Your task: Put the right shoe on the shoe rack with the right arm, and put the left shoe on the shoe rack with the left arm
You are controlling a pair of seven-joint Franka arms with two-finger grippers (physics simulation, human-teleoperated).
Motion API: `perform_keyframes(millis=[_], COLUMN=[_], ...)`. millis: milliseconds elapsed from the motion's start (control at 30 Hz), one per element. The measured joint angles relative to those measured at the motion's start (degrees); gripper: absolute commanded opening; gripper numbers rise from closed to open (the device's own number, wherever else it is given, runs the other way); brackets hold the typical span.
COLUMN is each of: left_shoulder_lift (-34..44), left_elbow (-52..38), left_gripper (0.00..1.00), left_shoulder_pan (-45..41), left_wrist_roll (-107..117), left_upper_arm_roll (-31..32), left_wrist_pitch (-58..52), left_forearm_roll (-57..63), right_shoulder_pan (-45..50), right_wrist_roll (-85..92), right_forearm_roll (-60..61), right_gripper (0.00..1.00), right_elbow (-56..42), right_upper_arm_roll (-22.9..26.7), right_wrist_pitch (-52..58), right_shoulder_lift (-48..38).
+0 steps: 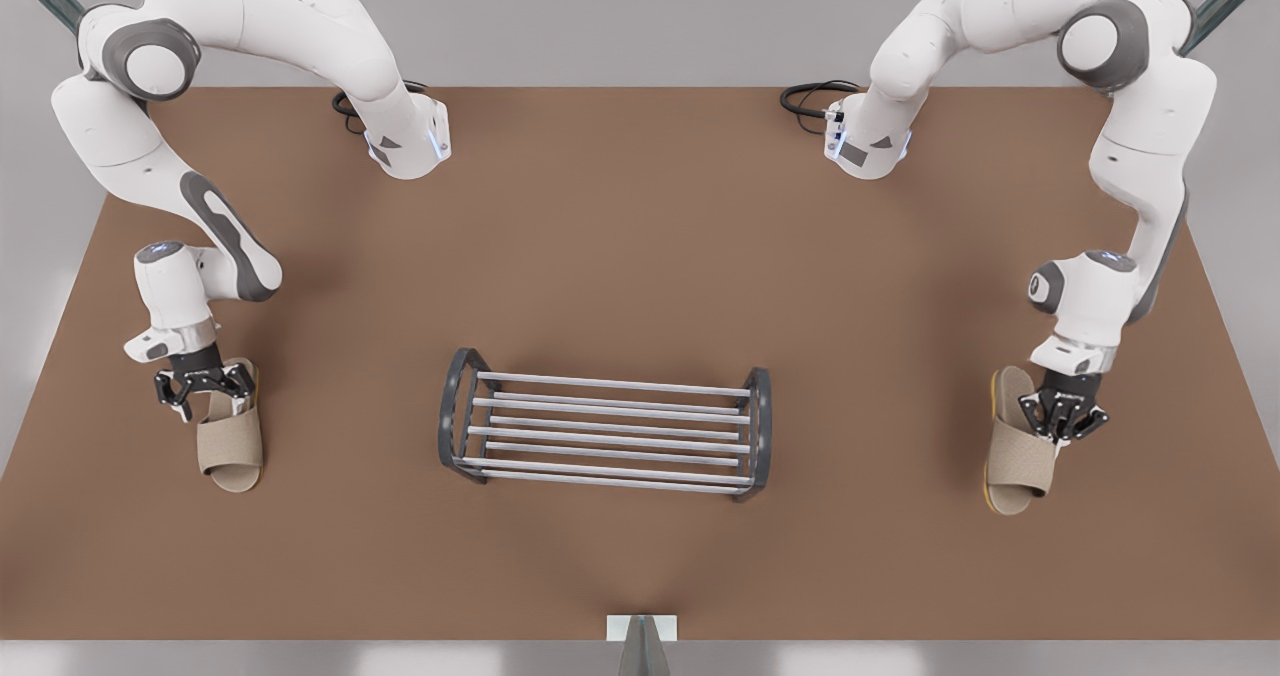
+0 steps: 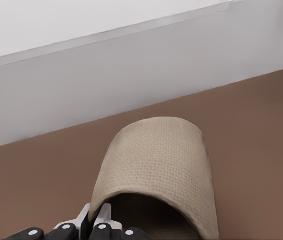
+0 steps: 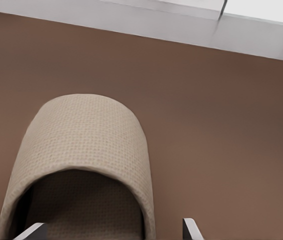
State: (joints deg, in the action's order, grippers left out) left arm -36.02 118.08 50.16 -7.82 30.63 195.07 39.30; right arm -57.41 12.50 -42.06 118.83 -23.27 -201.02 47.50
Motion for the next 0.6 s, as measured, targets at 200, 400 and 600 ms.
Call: perform_keyframes(millis=[200, 400, 600], left_shoulder_lift=[11.5, 9.9, 7.0], left_elbow=[-5.6, -29.1, -40.5], left_gripper=[0.21, 0.21, 0.21], left_shoulder_pan=[-1.3, -30.5, -68.4], left_wrist_roll=[10.0, 22.7, 36.7], left_upper_arm_roll=[19.6, 15.0, -9.4], left_wrist_pitch=[-19.1, -45.1, -64.1], left_forearm_roll=[0.0, 0.9, 1.3], right_shoulder_pan=[-0.4, -1.0, -0.7], right_wrist_roll=[0.3, 0.6, 0.8], right_forearm_roll=[0.0, 0.0, 0.0], right_gripper=[1.00, 1.00, 1.00], right_elbow=[-0.7, -1.5, -1.6], right_upper_arm_roll=[0.1, 0.1, 0.1], right_wrist_pitch=[0.0, 0.0, 0.0], right_shoulder_lift=[-0.1, -0.6, -1.4])
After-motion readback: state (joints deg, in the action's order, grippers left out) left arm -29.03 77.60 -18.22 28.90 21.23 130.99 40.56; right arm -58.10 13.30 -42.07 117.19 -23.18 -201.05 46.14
